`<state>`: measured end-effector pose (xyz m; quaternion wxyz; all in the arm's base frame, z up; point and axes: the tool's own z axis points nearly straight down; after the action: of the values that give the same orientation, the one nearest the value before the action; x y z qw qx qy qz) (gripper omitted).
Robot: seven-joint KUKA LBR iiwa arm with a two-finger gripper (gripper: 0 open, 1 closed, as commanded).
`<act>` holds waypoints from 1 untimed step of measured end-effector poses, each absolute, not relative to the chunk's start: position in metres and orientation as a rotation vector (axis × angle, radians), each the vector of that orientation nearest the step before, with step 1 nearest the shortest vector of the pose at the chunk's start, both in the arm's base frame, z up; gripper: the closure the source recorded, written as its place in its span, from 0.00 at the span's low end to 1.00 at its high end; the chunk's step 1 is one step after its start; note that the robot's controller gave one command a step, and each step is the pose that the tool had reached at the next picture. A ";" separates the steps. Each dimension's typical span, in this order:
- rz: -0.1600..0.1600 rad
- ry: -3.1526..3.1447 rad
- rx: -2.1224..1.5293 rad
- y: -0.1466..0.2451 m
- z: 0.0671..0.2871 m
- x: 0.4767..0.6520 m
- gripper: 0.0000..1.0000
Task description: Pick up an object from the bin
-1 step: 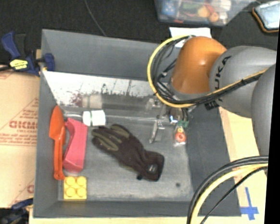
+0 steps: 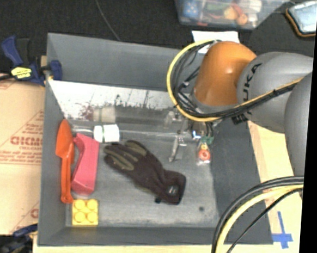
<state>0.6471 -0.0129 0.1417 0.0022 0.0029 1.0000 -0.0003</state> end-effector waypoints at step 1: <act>-0.002 3.134 -0.078 0.008 0.071 0.615 0.00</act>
Offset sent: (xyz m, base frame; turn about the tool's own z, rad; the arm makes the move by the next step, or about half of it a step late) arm -0.0261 0.0239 -0.0717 -0.1249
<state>0.6154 0.0079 0.0711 0.0032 -0.0250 0.9997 -0.0007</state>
